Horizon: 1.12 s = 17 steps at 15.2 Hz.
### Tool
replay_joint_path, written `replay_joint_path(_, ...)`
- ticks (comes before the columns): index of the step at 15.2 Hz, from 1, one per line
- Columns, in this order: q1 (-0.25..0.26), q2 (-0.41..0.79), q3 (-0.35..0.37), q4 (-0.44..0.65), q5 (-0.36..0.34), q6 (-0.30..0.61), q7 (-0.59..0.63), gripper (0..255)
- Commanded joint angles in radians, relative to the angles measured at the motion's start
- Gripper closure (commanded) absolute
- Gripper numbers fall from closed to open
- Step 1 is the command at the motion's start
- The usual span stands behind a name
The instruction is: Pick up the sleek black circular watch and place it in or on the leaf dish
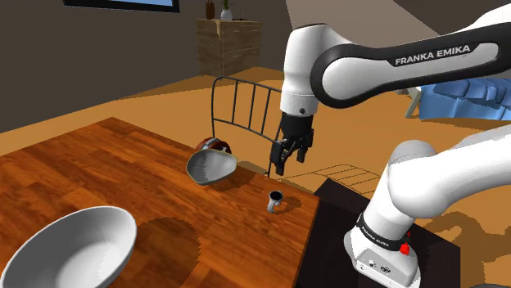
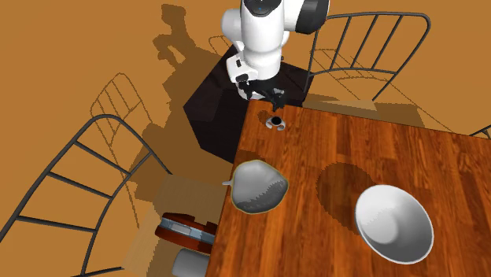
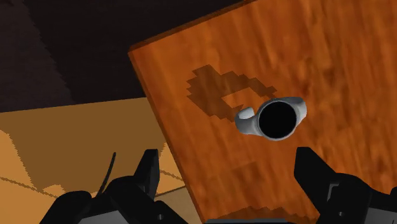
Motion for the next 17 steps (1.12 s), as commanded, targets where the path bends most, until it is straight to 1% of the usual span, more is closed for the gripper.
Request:
replay_joint_path(1, 0.019, 0.028, 0.057, -0.018, 0.022, 0.076, 0.038, 0)
replay_joint_path(4, 0.043, 0.09, 0.152, -0.031, 0.049, 0.189, 0.103, 0)
replay_joint_path(5, 0.046, 0.102, 0.168, -0.032, 0.051, 0.207, 0.114, 0)
replay_joint_path(12, 0.048, 0.159, 0.199, -0.093, 0.073, 0.325, 0.112, 0)
replay_joint_path(17, 0.048, 0.165, 0.202, -0.098, 0.075, 0.335, 0.112, 0)
